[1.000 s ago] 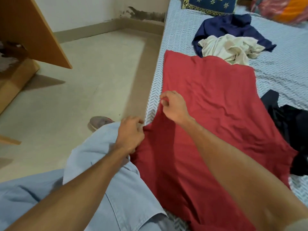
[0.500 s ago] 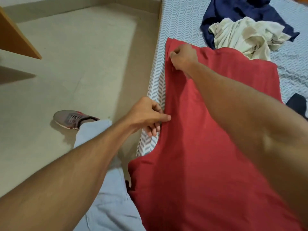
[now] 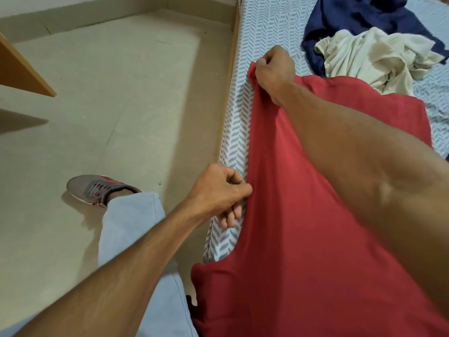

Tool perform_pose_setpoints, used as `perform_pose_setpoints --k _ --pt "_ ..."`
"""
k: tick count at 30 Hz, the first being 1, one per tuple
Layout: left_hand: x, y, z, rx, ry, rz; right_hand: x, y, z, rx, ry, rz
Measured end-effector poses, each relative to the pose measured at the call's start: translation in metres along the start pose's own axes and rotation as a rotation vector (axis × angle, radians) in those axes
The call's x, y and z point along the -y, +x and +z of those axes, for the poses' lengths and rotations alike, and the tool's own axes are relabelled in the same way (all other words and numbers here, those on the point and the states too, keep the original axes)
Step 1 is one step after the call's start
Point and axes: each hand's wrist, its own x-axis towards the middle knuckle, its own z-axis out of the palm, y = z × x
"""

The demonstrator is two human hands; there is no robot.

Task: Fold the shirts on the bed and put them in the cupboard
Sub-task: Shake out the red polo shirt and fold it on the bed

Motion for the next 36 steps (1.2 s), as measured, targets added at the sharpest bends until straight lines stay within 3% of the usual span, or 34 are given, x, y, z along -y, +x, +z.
perform_pose_setpoints --k 6,12,15,18,20,22,24,25,28,31,33,36 --pt "0.002 -0.001 0.0 -0.03 -0.019 0.011 -0.018 -0.002 0.016 0.011 -0.017 -0.136" --pt "-0.005 -0.006 0.013 -0.145 0.094 0.0 -0.014 -0.02 -0.006 0.136 -0.006 -0.202" --pt "-0.008 -0.007 0.022 -0.308 0.463 0.106 -0.037 -0.051 -0.035 0.142 0.076 -0.229" --pt "-0.018 -0.011 0.054 -0.443 0.985 0.401 -0.098 -0.089 -0.092 0.045 0.111 -0.205" --pt "-0.022 -0.01 0.069 -0.388 1.099 0.65 -0.139 -0.115 -0.124 -0.029 0.085 -0.197" --pt "-0.026 -0.005 0.099 -0.226 1.134 0.821 -0.192 -0.148 -0.175 -0.116 0.009 -0.139" --pt "-0.031 -0.006 0.134 0.0 1.248 0.711 -0.246 -0.184 -0.229 -0.197 -0.103 -0.041" --pt "-0.031 -0.008 0.148 0.039 1.335 0.611 -0.27 -0.201 -0.252 -0.222 -0.162 0.017" --pt "-0.04 -0.012 0.186 -0.036 1.532 0.393 -0.334 -0.26 -0.315 -0.195 -0.299 0.235" --pt "-0.05 -0.019 0.214 -0.024 1.561 0.276 -0.377 -0.32 -0.353 -0.132 -0.223 0.374" --pt "-0.049 -0.024 0.224 -0.016 1.533 0.312 -0.391 -0.359 -0.361 -0.176 -0.107 0.407" --pt "-0.039 -0.042 0.261 0.102 1.409 0.535 -0.409 -0.422 -0.352 -0.212 0.042 0.472"
